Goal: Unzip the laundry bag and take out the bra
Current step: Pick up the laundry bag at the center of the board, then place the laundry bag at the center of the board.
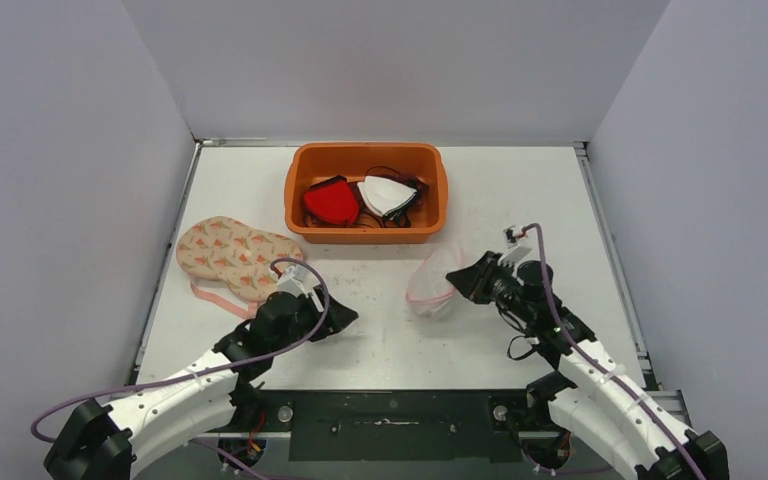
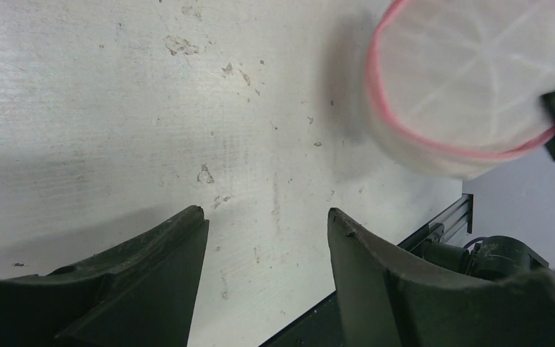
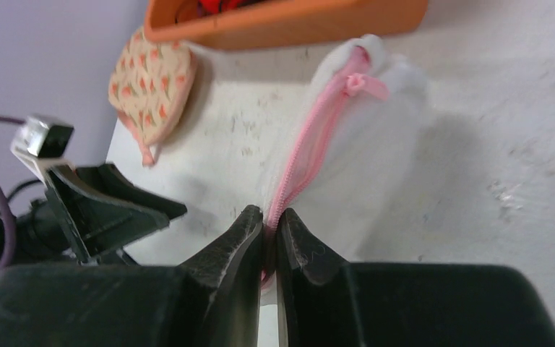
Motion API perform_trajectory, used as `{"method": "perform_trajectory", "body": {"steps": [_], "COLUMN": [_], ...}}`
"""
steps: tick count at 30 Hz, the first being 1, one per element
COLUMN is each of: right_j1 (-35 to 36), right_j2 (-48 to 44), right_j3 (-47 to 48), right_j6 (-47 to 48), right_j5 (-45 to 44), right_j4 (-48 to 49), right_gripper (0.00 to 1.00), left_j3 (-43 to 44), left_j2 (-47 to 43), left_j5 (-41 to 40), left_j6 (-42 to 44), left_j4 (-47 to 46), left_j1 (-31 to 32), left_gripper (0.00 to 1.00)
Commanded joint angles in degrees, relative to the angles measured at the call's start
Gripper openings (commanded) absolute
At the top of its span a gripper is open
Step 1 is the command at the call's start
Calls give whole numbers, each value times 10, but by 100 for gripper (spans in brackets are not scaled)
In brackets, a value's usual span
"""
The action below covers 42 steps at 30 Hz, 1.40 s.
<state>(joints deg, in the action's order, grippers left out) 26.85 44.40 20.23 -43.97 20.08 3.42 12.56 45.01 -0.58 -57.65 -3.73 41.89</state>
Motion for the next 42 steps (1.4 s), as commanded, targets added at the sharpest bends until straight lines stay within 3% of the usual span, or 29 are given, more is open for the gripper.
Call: {"method": "perform_trajectory", "body": {"steps": [1,8,14,18,21,26,31,35,38,42], "right_j1": [-42,-69,-91,-121,-155,-211,-288,-335,-352,-353], "right_j2": [-62,-37,70,150,228,380,527,635,675,662], "right_j3": [98,198,254,272,279,328,357,369,353,321], "right_j6": [67,73,74,66,63,54,-6,-60,-78,-33], "right_j5": [-65,-224,-324,-352,-323,-182,-45,10,16,-7], "right_j4": [-136,-170,-71,47,161,330,506,614,652,619], "right_gripper": [5,5,5,5,5,5,5,5,5,5], "left_j3": [31,38,52,58,65,70,53,36,28,32], "left_j2": [-28,-55,-49,-42,-38,-30,-10,19,45,79], "left_j5": [-4,-6,-3,0,-2,-3,-5,1,6,22], "left_j6": [7,5,5,4,8,12,15,13,8,7], "left_j4": [23,36,36,36,33,19,-18,-61,-91,-116], "left_j1": [-2,-2,-2,-2,-3,-5,-7,-8,-8,-8], "left_gripper": [59,59,59,59,59,59,60,60,60,60]}}
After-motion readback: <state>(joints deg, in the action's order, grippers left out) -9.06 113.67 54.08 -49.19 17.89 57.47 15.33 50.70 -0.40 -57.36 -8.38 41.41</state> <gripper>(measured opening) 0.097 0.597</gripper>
